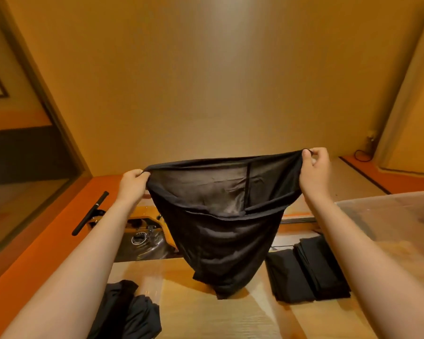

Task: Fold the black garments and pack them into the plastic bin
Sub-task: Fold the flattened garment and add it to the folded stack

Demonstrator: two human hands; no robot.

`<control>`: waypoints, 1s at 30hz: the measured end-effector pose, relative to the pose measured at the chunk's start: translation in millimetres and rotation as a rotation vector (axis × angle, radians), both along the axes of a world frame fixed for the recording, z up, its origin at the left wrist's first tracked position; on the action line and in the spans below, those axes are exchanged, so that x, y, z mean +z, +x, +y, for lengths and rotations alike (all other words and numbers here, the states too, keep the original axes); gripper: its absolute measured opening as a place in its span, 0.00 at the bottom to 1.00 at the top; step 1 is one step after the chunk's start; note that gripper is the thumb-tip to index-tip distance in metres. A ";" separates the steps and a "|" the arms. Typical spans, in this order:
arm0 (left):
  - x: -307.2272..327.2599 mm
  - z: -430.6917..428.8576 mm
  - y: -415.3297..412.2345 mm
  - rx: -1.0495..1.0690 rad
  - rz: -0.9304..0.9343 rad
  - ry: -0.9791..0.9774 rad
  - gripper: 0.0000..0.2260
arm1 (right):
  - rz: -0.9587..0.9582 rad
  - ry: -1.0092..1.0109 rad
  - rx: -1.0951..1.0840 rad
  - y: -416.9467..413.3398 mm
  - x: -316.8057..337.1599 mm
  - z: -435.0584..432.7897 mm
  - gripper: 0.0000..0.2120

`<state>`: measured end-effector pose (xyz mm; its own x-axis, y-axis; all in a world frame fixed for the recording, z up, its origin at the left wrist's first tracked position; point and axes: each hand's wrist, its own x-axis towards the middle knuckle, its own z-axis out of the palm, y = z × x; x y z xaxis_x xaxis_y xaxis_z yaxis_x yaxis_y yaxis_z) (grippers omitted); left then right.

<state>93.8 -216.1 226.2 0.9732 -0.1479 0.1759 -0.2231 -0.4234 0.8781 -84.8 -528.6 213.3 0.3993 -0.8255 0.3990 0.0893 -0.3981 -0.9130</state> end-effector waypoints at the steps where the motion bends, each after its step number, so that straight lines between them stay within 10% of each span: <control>1: 10.5 -3.8 0.7 0.000 0.001 -0.025 0.17 | -0.021 0.001 -0.007 1.6 10.2 -5.4 0.07; 10: 49.7 -17.1 0.8 0.011 -0.214 -0.070 0.08 | -0.093 -0.058 0.030 -10.2 47.5 -16.7 0.07; 24: -248.0 39.5 -104.4 0.018 0.535 0.117 0.15 | 0.755 0.221 0.248 -162.0 -259.5 66.6 0.11; 30: -291.7 57.7 -142.5 0.218 0.653 0.257 0.12 | 0.991 -0.112 0.258 -163.6 -286.1 84.9 0.10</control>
<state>-48.7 -158.3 -65.5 0.8798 0.1022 -0.4643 0.4243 -0.6091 0.6700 -248.4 -443.7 -72.8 0.7507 -0.6464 -0.1367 -0.5891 -0.5612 -0.5815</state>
